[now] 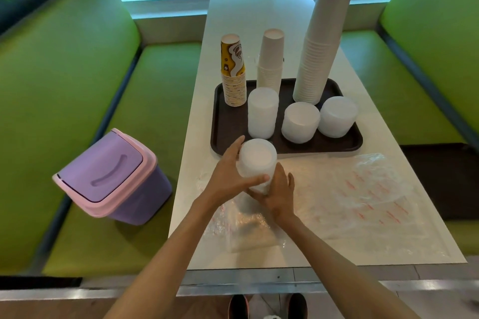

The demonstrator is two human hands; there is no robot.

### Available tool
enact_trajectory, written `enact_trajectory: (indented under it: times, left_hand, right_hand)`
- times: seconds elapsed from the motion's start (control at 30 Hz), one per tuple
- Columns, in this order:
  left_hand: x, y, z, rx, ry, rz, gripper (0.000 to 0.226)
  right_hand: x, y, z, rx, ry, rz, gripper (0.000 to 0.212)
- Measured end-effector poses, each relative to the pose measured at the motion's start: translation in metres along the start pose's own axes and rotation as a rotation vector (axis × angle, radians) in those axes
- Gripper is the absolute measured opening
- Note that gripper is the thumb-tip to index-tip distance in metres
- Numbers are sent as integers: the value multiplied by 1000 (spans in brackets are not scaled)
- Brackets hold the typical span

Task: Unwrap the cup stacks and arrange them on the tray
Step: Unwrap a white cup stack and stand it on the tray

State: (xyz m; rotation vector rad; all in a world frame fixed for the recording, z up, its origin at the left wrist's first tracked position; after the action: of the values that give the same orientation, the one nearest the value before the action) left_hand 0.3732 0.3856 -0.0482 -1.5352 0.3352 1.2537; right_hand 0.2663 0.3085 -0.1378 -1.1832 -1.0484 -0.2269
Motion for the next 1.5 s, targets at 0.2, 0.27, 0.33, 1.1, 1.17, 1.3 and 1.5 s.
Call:
enact_trajectory:
  times: [0.2,0.27,0.33,1.1,1.17,1.3,1.5]
  left_hand:
    - [3,3,-8,-30,79,-84,94]
    - [8,4,-7,-23,78,-68,91]
    - [13,5,-7,-7,47,-69,88]
    - [-1,-47,-20,-110,47,-85,37]
    - [-24,-45,-27,-59,84,-71,33]
    - [-48,-30,-39,87,111,-228,43]
    - [-48,-16,-48,165,74,-393,42]
  right_hand:
    - [0,-5,4,141,-51,92,101]
    - [0,-12,6,215,-86,76,100]
    - [1,-29,7,212,-92,-117,93]
    - [34,-30,-7,-127,-50,-491,86]
    - [35,-27,-7,-140,-44,-484,88]
    - [37,-23,-8,-157,-18,-465,93]
    - [40,-29,-10,-161,-42,-479,91]
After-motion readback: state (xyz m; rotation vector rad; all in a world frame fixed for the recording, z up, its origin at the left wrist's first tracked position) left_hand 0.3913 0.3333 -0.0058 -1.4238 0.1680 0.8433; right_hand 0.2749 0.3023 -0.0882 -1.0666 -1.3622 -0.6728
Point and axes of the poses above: each hand's wrist, its own z-axis away from the middle knuckle, its own y-axis out of the palm, x = y × z, the point moved 7 cm from there along -z, towards the middle knuckle, and after that the axes turned 4 degrees about -z, right-handed, at the moved point
